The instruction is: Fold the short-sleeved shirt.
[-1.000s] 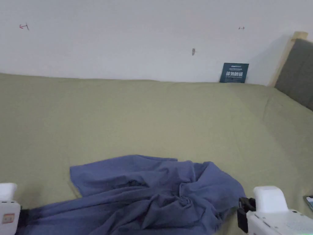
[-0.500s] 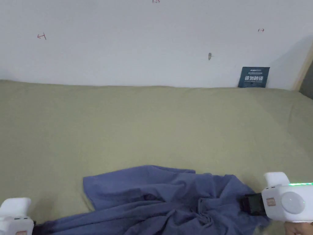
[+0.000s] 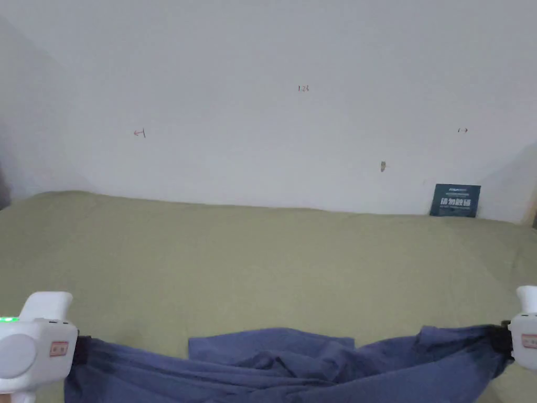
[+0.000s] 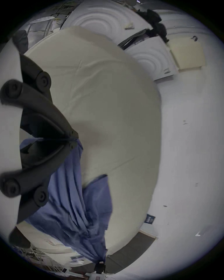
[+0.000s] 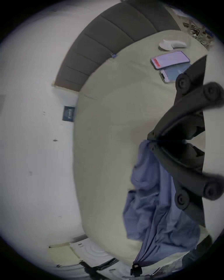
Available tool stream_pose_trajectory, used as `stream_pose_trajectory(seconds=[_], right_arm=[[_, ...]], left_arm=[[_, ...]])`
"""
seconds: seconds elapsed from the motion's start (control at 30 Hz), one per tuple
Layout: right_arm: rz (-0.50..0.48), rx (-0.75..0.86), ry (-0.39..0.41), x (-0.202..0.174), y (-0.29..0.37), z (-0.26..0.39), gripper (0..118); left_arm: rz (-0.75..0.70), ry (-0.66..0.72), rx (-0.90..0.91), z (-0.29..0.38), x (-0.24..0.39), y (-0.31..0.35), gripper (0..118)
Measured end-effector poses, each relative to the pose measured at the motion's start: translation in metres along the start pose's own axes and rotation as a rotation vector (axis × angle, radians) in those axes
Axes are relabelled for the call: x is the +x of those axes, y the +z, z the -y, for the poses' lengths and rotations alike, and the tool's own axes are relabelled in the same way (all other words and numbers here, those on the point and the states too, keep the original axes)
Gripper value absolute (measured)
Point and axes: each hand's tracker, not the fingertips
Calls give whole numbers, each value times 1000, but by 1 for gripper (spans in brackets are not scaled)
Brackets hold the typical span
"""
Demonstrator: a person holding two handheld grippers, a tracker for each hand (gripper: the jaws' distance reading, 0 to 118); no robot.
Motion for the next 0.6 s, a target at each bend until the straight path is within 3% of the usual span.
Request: stream_pose_trajectory(seconds=[0.17, 0.33, 0.5, 0.6], right_arm=[[23, 134, 41, -3, 81, -35, 1], [39, 239, 4, 0, 145, -68, 1], [57, 288, 10, 3, 172, -102, 1], [104, 320, 55, -4, 176, -122, 1]], left_arm=[[-70, 6, 140, -41, -19, 84, 1], [-114, -18, 233, -78, -31, 142, 1], [-124, 21, 303, -118, -30, 172, 1], [-140, 6, 329, -139, -21, 174, 1]])
